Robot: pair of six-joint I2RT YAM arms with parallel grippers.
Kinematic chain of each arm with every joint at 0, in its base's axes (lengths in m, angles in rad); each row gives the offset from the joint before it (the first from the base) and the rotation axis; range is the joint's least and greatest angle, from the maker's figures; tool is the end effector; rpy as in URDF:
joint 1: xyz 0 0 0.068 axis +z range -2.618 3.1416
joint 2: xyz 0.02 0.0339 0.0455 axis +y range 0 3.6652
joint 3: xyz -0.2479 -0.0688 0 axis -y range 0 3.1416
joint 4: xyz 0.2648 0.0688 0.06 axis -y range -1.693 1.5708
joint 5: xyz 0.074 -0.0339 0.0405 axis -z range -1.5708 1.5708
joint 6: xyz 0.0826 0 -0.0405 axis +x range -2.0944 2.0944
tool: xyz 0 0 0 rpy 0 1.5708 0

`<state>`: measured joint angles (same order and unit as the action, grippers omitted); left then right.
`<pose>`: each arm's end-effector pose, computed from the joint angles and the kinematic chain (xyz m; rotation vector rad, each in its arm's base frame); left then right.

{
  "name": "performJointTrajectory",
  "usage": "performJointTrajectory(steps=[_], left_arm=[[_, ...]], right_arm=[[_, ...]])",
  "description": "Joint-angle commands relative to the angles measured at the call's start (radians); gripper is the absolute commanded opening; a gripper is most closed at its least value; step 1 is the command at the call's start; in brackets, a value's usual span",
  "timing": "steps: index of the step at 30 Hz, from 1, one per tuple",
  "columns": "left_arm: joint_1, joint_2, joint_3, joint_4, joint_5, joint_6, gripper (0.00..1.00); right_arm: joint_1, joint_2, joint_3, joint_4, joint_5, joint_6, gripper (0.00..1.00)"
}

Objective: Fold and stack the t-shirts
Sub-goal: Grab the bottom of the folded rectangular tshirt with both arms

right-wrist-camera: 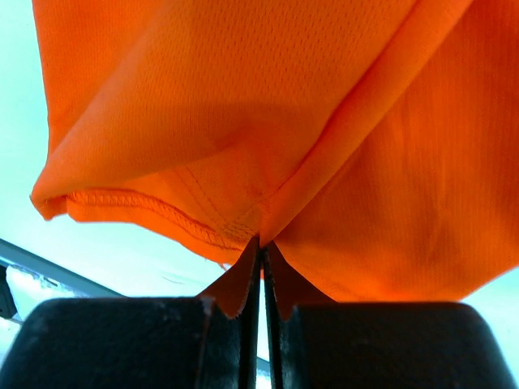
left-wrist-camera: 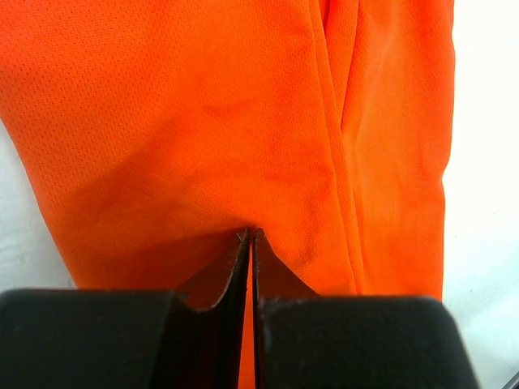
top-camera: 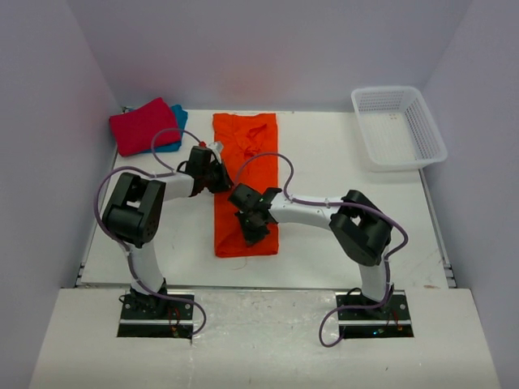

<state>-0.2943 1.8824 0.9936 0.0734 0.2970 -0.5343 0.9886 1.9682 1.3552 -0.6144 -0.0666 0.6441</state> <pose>0.3896 -0.1433 0.0703 -0.1499 2.4665 -0.7318 0.2262 0.3536 0.0915 -0.5176 2.8767 0.4360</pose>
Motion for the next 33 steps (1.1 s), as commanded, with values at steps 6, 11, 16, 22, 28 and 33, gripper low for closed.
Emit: performJointTrajectory(steps=[6,11,16,22,28,33], left_arm=[[0.021,0.083,0.022,-0.057,-0.029,0.022,0.05],[0.026,0.087,0.022,-0.055,-0.022,0.027,0.05],[0.027,0.084,0.025,-0.061,-0.021,0.036,0.05],[0.029,0.089,0.028,-0.064,-0.016,0.048,0.05],[0.034,0.095,0.030,-0.066,-0.018,0.048,0.05],[0.035,0.098,0.023,-0.060,-0.013,0.050,0.05]], right_arm=[[0.024,-0.166,-0.059,-0.031,0.065,0.051,0.00],[0.030,-0.241,-0.114,-0.035,0.099,0.068,0.00],[0.030,-0.233,-0.145,-0.024,0.110,0.072,0.00],[0.032,-0.239,-0.186,0.007,0.106,0.091,0.00],[0.032,-0.253,-0.231,0.018,0.117,0.107,0.01],[0.032,-0.216,-0.245,0.034,0.129,0.106,0.08]])
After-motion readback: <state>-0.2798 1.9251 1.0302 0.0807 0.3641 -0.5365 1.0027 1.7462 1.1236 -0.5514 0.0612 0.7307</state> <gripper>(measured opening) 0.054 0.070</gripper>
